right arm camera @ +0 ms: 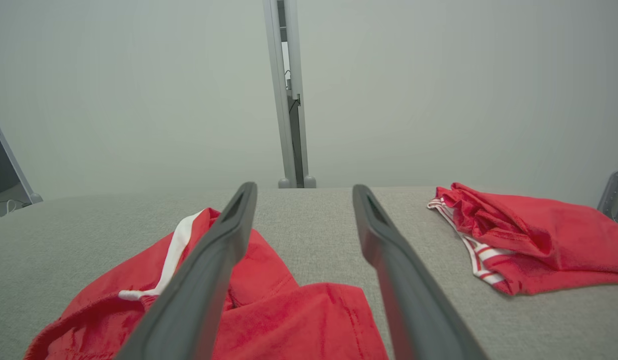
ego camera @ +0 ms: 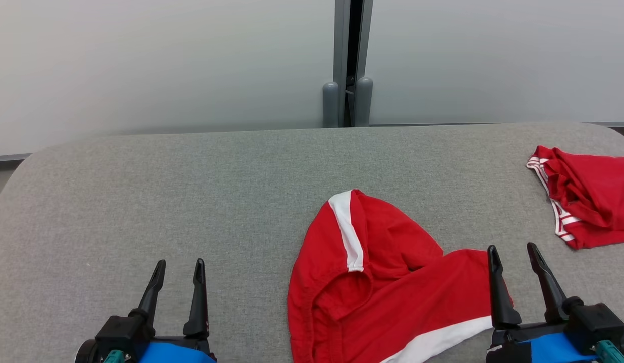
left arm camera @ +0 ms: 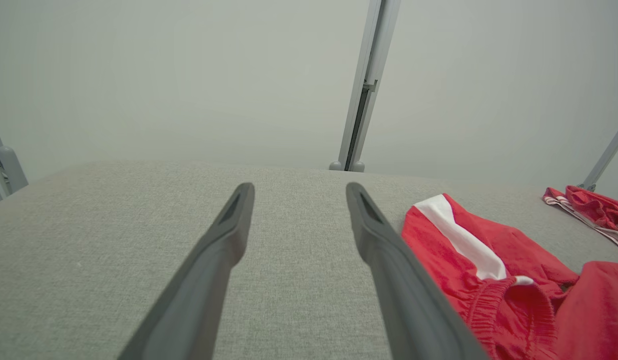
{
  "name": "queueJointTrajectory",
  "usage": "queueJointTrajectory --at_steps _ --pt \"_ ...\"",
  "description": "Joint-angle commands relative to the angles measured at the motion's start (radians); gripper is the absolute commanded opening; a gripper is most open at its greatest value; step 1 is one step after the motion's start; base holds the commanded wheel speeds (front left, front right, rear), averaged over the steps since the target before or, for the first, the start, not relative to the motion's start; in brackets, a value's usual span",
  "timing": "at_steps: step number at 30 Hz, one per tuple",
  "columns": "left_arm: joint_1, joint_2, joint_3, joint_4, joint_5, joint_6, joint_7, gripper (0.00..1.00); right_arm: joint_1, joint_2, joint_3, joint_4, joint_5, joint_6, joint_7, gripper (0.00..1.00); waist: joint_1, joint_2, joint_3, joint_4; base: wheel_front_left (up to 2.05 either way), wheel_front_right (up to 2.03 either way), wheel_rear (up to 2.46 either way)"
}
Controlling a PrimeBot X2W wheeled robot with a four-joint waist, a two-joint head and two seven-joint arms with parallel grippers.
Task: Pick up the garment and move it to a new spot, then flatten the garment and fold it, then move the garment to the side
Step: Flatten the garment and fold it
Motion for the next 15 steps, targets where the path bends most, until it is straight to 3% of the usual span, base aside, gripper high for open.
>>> queueJointTrajectory --at_steps 1,6,15 --pt "0.004 0.004 0.001 0.002 0.007 -0.005 -0.004 1.0 0.011 0.006 0.003 -0.006 0.002 0.0 0.0 1.0 0.0001 0.0 -0.001 -0.008 0.0 0.0 0.0" --pt "-0.054 0.003 -0.039 0.015 0.029 -0.032 -0.004 1.0 -0.01 0.009 0.006 -0.006 -0.001 0.0 0.0 1.0 0.0001 0.0 0.004 -0.028 0.0 0.0 0.0" --pt "-0.236 0.003 -0.207 0.136 0.072 -0.08 -0.003 1.0 -0.04 0.007 0.022 0.013 0.001 0.0 0.0 1.0 0.0001 0.0 0.024 -0.094 0.0 0.0 0.0"
